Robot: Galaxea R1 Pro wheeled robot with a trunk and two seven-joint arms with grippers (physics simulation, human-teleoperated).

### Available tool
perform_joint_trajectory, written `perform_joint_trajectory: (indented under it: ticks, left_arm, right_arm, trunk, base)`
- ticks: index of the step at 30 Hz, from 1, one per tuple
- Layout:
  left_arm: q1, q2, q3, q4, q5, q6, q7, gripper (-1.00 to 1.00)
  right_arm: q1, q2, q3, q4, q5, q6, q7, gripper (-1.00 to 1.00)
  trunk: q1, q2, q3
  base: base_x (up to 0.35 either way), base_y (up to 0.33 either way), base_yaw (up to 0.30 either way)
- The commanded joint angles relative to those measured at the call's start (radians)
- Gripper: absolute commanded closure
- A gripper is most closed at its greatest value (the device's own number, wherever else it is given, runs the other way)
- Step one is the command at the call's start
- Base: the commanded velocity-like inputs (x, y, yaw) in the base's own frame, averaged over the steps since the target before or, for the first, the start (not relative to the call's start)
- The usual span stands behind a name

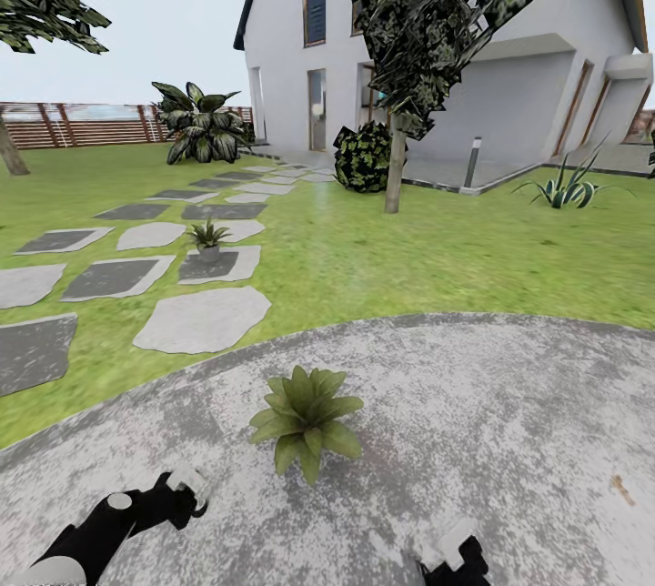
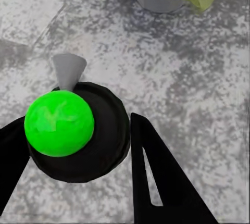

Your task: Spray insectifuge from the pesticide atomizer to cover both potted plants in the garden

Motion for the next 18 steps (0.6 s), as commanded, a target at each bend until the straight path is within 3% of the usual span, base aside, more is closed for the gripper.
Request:
perform_joint_trajectory:
  ticks: [1,2,5,8,9,18]
  left_arm:
    - [-0.004,-0.006,0.012,-0.005,-0.003,0.051,-0.003,1.0]
    - [-0.006,-0.009,0.014,-0.007,-0.001,0.086,-0.003,1.0]
    - [-0.012,-0.017,0.016,-0.01,0.003,0.193,-0.011,1.0]
    - [-0.015,-0.054,0.004,-0.013,0.001,0.3,-0.022,1.0]
    - [-0.088,-0.078,-0.005,-0.019,-0.016,0.556,-0.151,1.0]
    - [-0.095,-0.079,-0.011,-0.019,-0.016,0.555,-0.151,1.0]
  right_arm:
    - [0.001,-0.008,-0.031,0.017,0.006,-0.004,-0.02,-1.0]
    - [0.001,-0.01,-0.064,0.023,0.006,-0.007,-0.024,-1.0]
    - [0.003,-0.022,-0.213,0.03,0.007,-0.017,-0.036,-1.0]
    - [0.004,-0.067,-0.384,0.033,0.007,-0.019,-0.085,-1.0]
    - [0.007,-0.051,-0.479,0.039,0.022,-0.019,-0.119,-1.0]
    - [0.009,-0.049,-0.478,0.05,0.022,-0.019,-0.119,-1.0]
  trunk:
    - [0.0,0.0,-0.001]
    - [0.0,0.0,-0.001]
    - [0.0,0.0,-0.001]
    - [0.0,0.0,-0.001]
    - [0.0,0.0,-0.001]
    - [0.0,0.0,-0.001]
  base:
    - [0.0,0.0,0.0]
    - [0.0,0.0,0.0]
    - [0.0,0.0,0.0]
    - [0.0,0.0,0.0]
    - [0.0,0.0,0.0]
    - [0.0,0.0,0.0]
